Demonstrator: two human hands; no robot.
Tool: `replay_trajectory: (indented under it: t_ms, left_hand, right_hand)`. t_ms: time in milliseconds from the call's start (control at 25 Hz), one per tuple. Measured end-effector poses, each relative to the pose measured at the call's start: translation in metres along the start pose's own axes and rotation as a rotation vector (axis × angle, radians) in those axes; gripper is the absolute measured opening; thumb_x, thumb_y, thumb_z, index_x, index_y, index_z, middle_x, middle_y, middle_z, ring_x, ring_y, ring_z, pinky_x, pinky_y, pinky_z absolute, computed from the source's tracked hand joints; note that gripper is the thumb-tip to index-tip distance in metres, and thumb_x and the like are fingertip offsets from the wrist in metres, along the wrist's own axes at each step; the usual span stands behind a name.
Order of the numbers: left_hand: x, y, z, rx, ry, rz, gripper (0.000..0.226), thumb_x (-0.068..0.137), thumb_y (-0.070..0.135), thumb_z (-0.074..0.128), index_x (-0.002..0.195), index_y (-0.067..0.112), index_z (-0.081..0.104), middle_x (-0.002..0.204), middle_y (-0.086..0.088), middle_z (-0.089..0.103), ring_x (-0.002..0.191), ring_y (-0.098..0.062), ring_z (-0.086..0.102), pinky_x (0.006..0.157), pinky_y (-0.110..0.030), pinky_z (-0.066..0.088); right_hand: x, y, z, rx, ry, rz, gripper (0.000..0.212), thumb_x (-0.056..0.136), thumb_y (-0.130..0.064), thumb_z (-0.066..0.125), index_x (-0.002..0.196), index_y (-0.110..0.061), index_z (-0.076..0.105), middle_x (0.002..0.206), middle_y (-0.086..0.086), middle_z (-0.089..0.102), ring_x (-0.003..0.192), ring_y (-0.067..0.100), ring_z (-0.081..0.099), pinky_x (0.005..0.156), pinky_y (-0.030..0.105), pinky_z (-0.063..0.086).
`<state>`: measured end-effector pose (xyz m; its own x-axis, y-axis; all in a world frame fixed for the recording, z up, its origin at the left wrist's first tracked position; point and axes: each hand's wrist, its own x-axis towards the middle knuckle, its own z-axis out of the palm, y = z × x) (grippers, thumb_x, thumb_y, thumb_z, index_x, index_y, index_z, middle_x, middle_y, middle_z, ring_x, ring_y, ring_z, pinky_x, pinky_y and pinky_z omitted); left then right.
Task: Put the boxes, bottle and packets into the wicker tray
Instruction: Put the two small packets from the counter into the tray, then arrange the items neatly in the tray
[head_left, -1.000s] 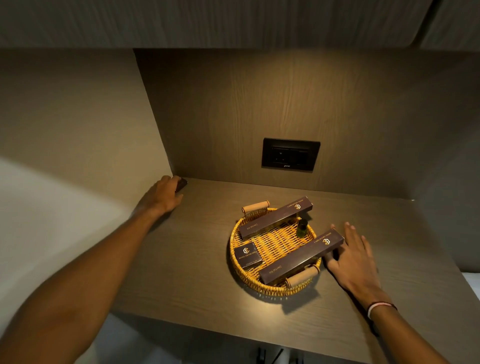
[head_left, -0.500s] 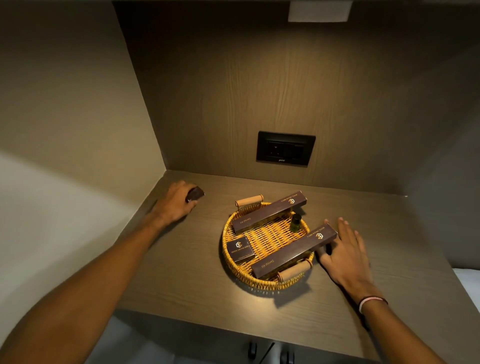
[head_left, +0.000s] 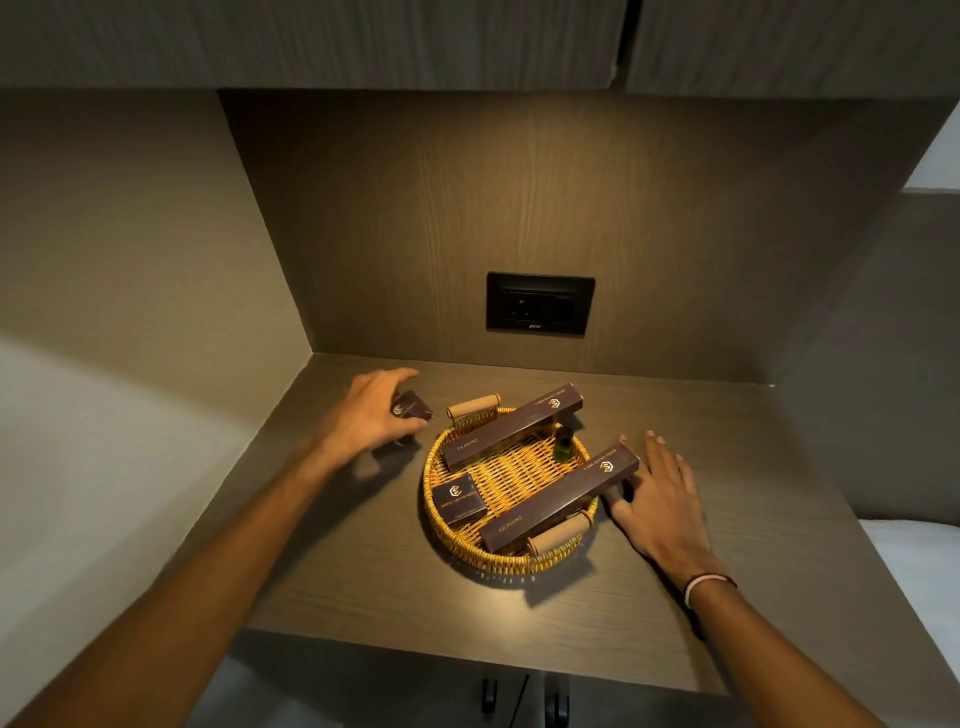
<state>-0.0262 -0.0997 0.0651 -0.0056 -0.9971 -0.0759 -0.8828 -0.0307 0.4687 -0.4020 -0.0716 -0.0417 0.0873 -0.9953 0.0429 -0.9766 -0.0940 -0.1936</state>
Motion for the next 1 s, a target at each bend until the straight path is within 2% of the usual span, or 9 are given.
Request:
replay_trajectory:
  t_ms: [120, 200, 360, 600, 800, 920, 1000]
  left_hand:
    - [-0.026, 0.066, 0.005, 0.029, -0.071, 0.270, 0.063, 0.076, 0.048, 0.074, 0.132, 0.028, 0.054, 0.129, -0.004, 0.063, 0.112, -0.017, 0.060, 0.090, -0.037, 0.052]
    - [-0.039, 0.094, 0.020, 0.170, -0.102, 0.357, 0.054, 0.078, 0.053, 0.070, 0.124, 0.026, 0.060, 0.123, -0.002, 0.066, 0.107, -0.018, 0.063, 0.084, -0.039, 0.055]
    - [-0.050, 0.101, 0.053, 0.358, -0.091, 0.353, 0.052, 0.078, 0.051, 0.072, 0.118, 0.021, 0.063, 0.115, -0.004, 0.066, 0.108, -0.023, 0.062, 0.083, -0.042, 0.051]
    - [-0.042, 0.100, 0.073, 0.357, -0.045, 0.431, 0.060, 0.080, 0.052, 0.069, 0.129, 0.020, 0.059, 0.121, -0.008, 0.063, 0.114, -0.025, 0.057, 0.087, -0.041, 0.050]
    - [-0.045, 0.097, 0.077, 0.345, -0.086, 0.428, 0.054, 0.085, 0.050, 0.063, 0.130, 0.020, 0.060, 0.127, -0.007, 0.056, 0.116, -0.023, 0.055, 0.091, -0.039, 0.050]
    - [-0.044, 0.094, 0.056, 0.251, 0.029, 0.434, 0.048, 0.086, 0.050, 0.062, 0.120, 0.017, 0.065, 0.123, -0.006, 0.055, 0.111, -0.021, 0.058, 0.088, -0.037, 0.053]
    - [-0.036, 0.092, 0.038, 0.164, 0.145, 0.432, 0.041, 0.088, 0.045, 0.062, 0.116, 0.015, 0.065, 0.116, -0.006, 0.056, 0.105, -0.020, 0.059, 0.084, -0.035, 0.054]
  right_hand:
    - [0.001, -0.001, -0.005, 0.010, 0.006, 0.004, 0.074, 0.094, -0.050, 0.042, 0.158, -0.025, 0.016, 0.168, 0.011, 0.007, 0.155, 0.025, 0.003, 0.125, 0.045, 0.005]
    - [-0.001, -0.002, -0.006, 0.023, 0.021, 0.014, 0.071, 0.094, -0.052, 0.041, 0.157, -0.025, 0.020, 0.167, 0.011, 0.009, 0.155, 0.025, 0.005, 0.125, 0.046, 0.007]
    - [-0.016, 0.001, -0.003, 0.032, 0.000, 0.029, 0.071, 0.094, -0.051, 0.041, 0.157, -0.025, 0.021, 0.168, 0.011, 0.009, 0.155, 0.025, 0.004, 0.125, 0.045, 0.006]
    - [-0.013, 0.008, -0.017, 0.031, 0.023, 0.038, 0.074, 0.095, -0.049, 0.042, 0.158, -0.025, 0.013, 0.168, 0.011, 0.008, 0.155, 0.026, 0.004, 0.126, 0.045, 0.006]
    - [-0.016, 0.007, -0.018, 0.041, 0.007, 0.047, 0.072, 0.096, -0.053, 0.038, 0.158, -0.026, 0.014, 0.168, 0.011, 0.007, 0.155, 0.026, 0.003, 0.126, 0.045, 0.004]
    - [-0.014, 0.000, -0.027, 0.066, 0.000, 0.032, 0.068, 0.098, -0.047, 0.042, 0.158, -0.024, 0.019, 0.168, 0.010, 0.008, 0.155, 0.025, 0.003, 0.126, 0.044, 0.004]
    - [-0.019, -0.004, -0.034, 0.226, 0.014, 0.076, 0.060, 0.099, -0.034, 0.050, 0.154, -0.023, 0.030, 0.166, 0.008, 0.016, 0.155, 0.024, 0.009, 0.124, 0.044, 0.007]
